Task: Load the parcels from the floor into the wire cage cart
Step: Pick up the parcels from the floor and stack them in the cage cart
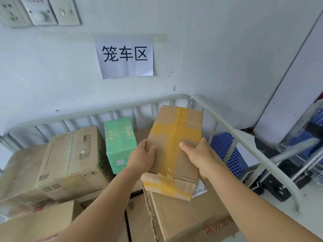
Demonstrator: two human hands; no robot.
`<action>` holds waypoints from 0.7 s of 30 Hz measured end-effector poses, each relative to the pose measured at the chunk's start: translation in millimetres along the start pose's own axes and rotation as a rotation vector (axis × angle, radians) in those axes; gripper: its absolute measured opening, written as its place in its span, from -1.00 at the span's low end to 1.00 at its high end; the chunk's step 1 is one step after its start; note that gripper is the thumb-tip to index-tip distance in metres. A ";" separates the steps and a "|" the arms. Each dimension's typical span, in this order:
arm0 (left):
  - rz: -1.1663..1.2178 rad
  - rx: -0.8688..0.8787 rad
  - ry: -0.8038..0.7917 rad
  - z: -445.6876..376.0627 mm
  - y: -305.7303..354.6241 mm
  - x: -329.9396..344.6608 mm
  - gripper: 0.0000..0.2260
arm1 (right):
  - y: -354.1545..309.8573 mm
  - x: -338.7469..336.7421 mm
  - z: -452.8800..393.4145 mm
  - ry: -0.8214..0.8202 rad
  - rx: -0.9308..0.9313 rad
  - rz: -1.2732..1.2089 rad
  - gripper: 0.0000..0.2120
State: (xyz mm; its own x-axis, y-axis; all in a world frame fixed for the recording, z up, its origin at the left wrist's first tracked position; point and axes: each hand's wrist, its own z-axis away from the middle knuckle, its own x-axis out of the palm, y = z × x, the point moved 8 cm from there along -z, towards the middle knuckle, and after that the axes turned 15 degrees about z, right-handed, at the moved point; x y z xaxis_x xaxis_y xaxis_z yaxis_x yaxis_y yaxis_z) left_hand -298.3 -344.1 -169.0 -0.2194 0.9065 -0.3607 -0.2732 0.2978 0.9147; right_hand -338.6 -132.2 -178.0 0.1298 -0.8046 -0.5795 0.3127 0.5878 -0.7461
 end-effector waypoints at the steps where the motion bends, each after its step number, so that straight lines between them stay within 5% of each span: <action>1: 0.012 0.006 0.027 -9.2 4.3 -2.1 -0.53 | -7.4 1.1 -12.6 -0.029 -0.007 -0.024 -0.34; 8: 0.117 0.006 0.199 -84.5 30.0 -14.8 -0.55 | -77.3 10.5 -113.1 -0.195 -0.157 -0.014 -0.48; 13: 0.111 -0.036 0.276 -148.0 21.1 -3.7 -0.49 | -104.5 29.9 -181.0 -0.217 -0.210 0.038 -0.23; 21: 0.009 -0.235 0.300 -204.5 -37.6 30.0 -0.26 | -88.3 75.7 -249.8 -0.328 -0.201 0.159 -0.23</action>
State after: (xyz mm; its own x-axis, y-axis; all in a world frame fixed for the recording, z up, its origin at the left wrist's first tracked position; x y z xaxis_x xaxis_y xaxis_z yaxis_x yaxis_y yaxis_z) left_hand -486.1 -389.3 -251.5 -0.4779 0.7703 -0.4221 -0.4695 0.1821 0.8640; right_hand -591.5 -223.9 -237.9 0.4643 -0.6677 -0.5819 0.0789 0.6855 -0.7238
